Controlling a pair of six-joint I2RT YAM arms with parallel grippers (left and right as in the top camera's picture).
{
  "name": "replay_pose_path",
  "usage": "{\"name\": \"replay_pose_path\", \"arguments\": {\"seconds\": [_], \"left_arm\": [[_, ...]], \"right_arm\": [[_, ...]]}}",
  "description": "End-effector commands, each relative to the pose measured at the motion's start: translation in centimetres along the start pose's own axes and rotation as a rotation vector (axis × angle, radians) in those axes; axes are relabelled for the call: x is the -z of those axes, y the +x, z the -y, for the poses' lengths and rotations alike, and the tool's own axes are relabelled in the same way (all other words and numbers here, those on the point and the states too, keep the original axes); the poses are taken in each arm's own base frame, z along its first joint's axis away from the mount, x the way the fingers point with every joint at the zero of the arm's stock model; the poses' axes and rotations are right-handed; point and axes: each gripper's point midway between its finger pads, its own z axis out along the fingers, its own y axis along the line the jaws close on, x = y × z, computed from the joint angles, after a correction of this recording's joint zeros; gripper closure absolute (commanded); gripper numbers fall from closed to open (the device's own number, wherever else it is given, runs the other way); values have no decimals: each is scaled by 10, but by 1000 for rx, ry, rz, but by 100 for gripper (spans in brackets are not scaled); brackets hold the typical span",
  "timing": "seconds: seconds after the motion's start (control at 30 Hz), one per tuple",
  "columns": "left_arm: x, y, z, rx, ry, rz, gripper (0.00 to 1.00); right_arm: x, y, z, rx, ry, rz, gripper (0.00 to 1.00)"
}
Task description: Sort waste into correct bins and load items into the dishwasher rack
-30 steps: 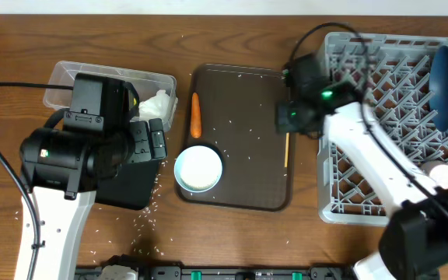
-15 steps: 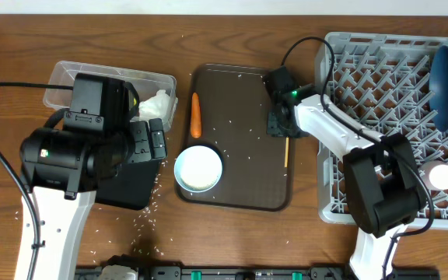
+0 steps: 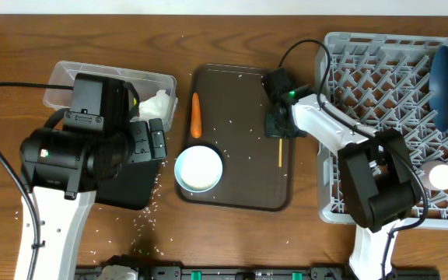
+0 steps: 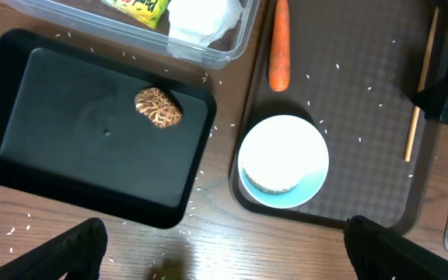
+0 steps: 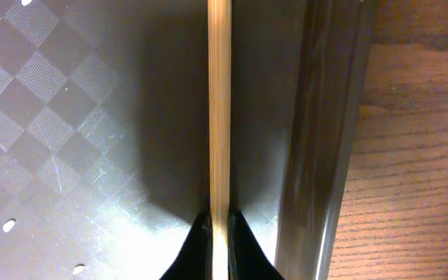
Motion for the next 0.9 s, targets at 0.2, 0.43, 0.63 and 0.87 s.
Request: {"name": "replay_pose_path", "arguments": {"seconds": [0.2,0.43,0.63,0.87], "left_arm": [[2,-3,-2,-6,-10,13,2],[2,-3,-2,-5,-10,13,2],[2,-3,-2,-5,-10,13,2],[2,-3,-2,-5,-10,12,2]], "right_arm": [[72,-20,-10,125,-136,132,99],[173,-35,29,140,-122,356,99],[191,-32,109,7,-9,343,99],[144,-17,134,-24,8,181,99]]}}
